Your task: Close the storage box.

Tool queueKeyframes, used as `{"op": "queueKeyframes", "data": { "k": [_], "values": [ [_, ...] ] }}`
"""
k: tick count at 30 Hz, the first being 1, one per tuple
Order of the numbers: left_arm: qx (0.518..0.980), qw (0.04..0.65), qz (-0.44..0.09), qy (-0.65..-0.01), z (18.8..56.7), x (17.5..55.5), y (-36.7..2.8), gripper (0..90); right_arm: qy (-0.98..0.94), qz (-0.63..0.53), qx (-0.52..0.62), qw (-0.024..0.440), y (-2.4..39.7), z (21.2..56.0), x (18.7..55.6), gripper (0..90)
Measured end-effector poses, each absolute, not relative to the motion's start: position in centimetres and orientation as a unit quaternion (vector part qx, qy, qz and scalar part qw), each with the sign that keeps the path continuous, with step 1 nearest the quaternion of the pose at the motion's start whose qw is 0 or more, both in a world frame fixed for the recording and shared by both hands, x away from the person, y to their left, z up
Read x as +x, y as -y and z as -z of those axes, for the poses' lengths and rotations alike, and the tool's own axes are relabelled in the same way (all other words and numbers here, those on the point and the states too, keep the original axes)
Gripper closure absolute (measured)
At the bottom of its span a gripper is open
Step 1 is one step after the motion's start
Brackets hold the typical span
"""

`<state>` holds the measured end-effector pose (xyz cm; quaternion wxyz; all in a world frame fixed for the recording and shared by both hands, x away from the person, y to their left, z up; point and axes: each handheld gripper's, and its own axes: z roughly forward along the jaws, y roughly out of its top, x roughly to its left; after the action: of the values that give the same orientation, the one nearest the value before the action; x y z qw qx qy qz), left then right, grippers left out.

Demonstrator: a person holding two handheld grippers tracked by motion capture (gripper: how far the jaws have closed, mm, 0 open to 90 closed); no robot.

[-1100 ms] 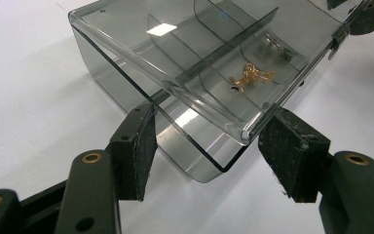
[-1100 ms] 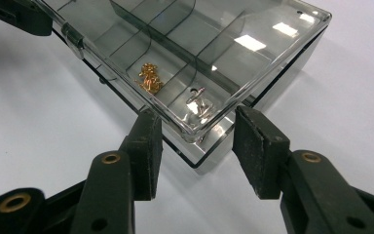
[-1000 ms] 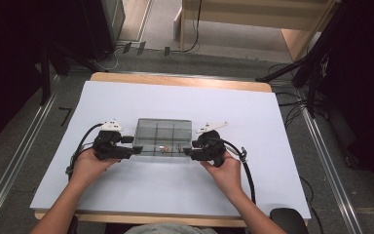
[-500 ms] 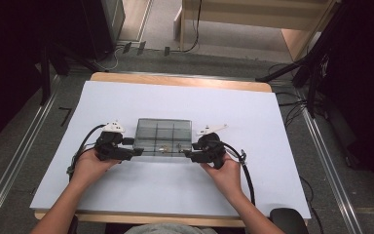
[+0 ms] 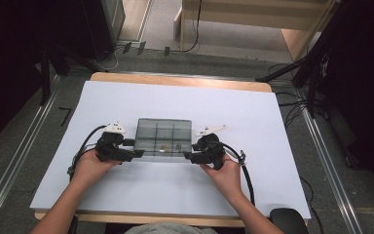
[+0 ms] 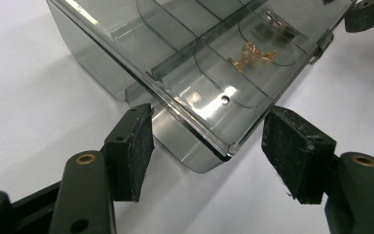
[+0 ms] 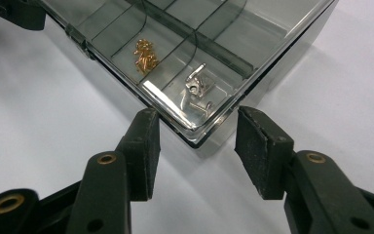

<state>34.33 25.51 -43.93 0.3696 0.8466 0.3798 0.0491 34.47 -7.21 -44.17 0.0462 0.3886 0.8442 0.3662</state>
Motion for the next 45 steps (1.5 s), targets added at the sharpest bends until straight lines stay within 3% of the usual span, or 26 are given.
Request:
{"op": "queueKeyframes", "data": {
  "k": [14, 27, 45],
  "values": [
    [0.848, 0.365, -0.034, -0.382, 44.2, 34.4, -25.5, 35.3, -0.847, -0.365, 0.385, 0.038, 7.2, 44.4, 34.6, 50.1],
    [0.85, 0.363, -0.037, -0.381, 42.5, 34.2, -25.5, 32.8, -0.841, -0.383, 0.382, 0.013, 7.9, 43.4, 34.8, 39.8],
    [0.829, 0.369, -0.059, -0.415, 40.4, 34.7, -27.1, 33.0, -0.814, -0.417, 0.404, 0.032, 11.2, 41.7, 35.7, 36.6]
  ]
}}
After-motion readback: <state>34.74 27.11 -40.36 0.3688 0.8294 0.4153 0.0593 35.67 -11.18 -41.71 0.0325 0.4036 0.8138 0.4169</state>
